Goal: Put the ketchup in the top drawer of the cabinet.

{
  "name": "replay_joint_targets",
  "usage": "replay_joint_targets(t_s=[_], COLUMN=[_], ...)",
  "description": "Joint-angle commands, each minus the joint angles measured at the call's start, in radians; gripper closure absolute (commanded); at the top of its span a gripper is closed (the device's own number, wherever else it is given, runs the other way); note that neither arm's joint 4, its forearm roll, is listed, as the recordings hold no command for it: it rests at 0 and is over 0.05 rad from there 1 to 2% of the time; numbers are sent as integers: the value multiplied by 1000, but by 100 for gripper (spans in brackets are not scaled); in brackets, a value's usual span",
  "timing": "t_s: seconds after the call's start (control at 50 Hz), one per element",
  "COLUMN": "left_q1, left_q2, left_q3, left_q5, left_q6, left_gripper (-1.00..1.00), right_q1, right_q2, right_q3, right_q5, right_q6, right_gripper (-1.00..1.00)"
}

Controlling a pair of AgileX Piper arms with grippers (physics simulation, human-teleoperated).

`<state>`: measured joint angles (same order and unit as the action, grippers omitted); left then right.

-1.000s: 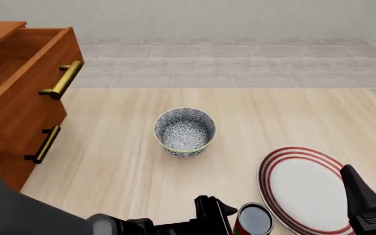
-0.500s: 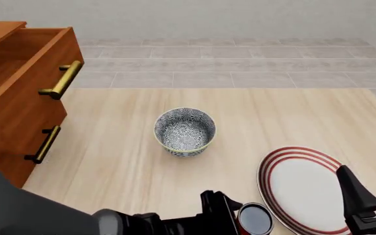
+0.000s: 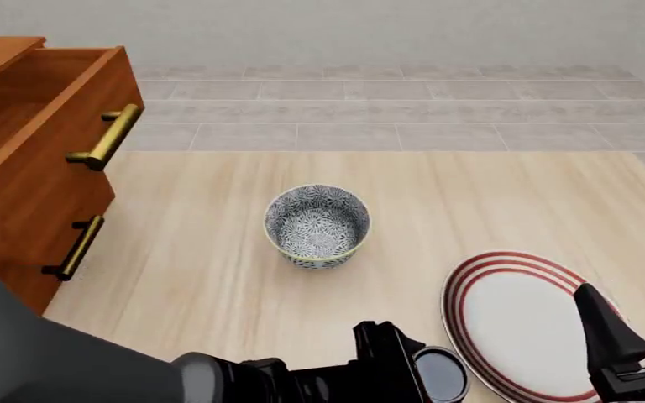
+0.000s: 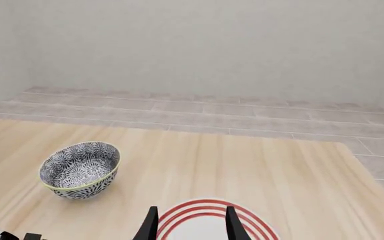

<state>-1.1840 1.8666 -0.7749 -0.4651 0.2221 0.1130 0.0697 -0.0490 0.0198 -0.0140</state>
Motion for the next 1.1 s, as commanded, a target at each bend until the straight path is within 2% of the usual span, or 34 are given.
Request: replay_joint_targets(t_s=[0.02, 0.18, 0.2, 0.26, 0.42, 0.76, 0.8, 0.94, 0.96, 1.02, 1.06, 1.1], left_q1=[-4, 1, 3, 5, 29, 97, 99, 125, 126, 140, 164, 179], left_q2=[10, -28, -46, -66, -127, -372, -456, -550, -578, -634, -665, -722], left_q3=[-13, 14, 34, 33, 63, 162, 190, 217, 212, 221, 213, 226], left_q5=[4, -4, -21, 2, 24, 105, 115, 155, 184, 207, 257, 269], left_q6=[-11, 3, 42, 20, 20, 11, 8, 13, -24, -11, -34, -13], left_gripper=[100, 100, 100, 100, 100, 100, 100, 100, 100, 100, 100, 100], right_q1=[1, 1, 1, 1, 1, 2, 2, 2, 3, 4, 5, 6], right_q2=[1, 2, 3, 4, 1, 12, 16, 13, 12, 11, 11, 17], right_q3=[8, 11, 4, 4, 1, 13, 13, 10, 12, 9, 8, 13], right_q5=[-9, -11, -4, -5, 1, -19, -22, -16, -18, -14, -13, -22], right_q6=[2, 1, 1, 1, 2, 6, 7, 8, 8, 7, 8, 8], right_gripper=[-100, -100, -100, -100, -100, -100, -100, -100, -100, -100, -100, -100])
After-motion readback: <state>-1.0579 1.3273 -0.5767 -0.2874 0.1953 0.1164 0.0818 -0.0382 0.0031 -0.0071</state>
